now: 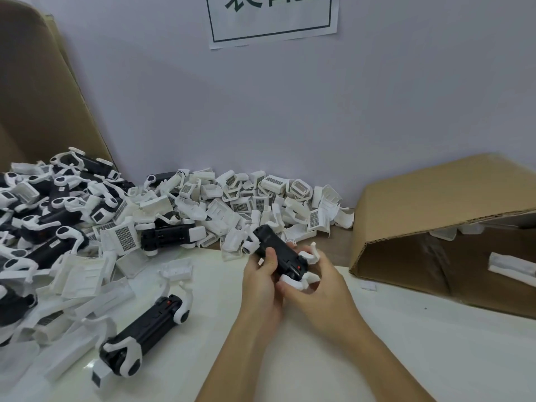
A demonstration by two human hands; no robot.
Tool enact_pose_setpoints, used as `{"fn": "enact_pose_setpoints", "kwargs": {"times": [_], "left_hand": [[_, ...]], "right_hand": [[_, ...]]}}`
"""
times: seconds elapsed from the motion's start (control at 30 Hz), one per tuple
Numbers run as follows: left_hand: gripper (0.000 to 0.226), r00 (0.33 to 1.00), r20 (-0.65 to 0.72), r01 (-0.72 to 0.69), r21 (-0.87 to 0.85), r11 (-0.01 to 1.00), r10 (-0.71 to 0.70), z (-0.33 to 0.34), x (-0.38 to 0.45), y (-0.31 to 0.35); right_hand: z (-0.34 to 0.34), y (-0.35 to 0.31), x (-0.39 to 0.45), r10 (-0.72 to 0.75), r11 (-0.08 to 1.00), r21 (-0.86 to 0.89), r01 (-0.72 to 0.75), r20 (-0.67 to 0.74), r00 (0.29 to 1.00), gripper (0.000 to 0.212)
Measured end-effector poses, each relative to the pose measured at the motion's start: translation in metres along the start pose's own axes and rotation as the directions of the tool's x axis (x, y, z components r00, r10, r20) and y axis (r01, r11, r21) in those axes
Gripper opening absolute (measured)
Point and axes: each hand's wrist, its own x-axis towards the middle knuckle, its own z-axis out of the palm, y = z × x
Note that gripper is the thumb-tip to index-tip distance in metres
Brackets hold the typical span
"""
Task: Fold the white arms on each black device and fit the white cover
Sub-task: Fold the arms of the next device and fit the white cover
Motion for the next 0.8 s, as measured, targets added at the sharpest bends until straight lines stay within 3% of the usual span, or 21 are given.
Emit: {"fn": "enact_pose_setpoints", "kwargs": {"times": [0.1,0.2,0.33,0.43,0.57,0.7,0.8], "left_hand": [[0.013,0.983,-0.039,-0.168,0.218,0.961,0.181,-0.007,0.005,-0.001],[0.025,0.947,0.095,-0.316,0.432,0.845,0.305,-0.011,0.003,-0.001],[0.049,0.887,0.357,-0.454,0.559,0.694,0.293,-0.009,-0.001,-0.004],[0.052,0.855,0.428,-0.51,0.586,0.629,0.294,-0.006,-0.004,-0.005],[0.047,0.841,0.459,-0.523,0.554,0.648,0.286,-0.006,-0.005,-0.005],[0.045,0.861,0.439,-0.484,0.549,0.681,0.258,-0.008,-0.003,-0.007],[0.038,0.913,0.316,-0.396,0.528,0.752,0.259,-0.007,-0.003,-0.007]], "right_hand": [[-0.003,-0.002,0.002,-0.021,0.998,-0.063,0.017,-0.061,0.998,0.102],[-0.004,-0.004,0.001,-0.083,0.996,-0.045,0.077,-0.15,0.985,0.095],[-0.005,-0.008,0.0,-0.119,0.989,0.059,0.135,-0.216,0.969,0.085],[-0.006,-0.009,0.002,-0.122,0.981,0.111,0.158,-0.28,0.952,0.082],[-0.006,-0.004,0.003,-0.111,0.966,0.191,0.175,-0.305,0.946,0.075],[-0.006,-0.006,0.004,-0.136,0.979,0.103,0.178,-0.325,0.936,0.073],[-0.009,-0.008,0.001,-0.169,0.985,-0.012,0.172,-0.252,0.953,0.072]]}}
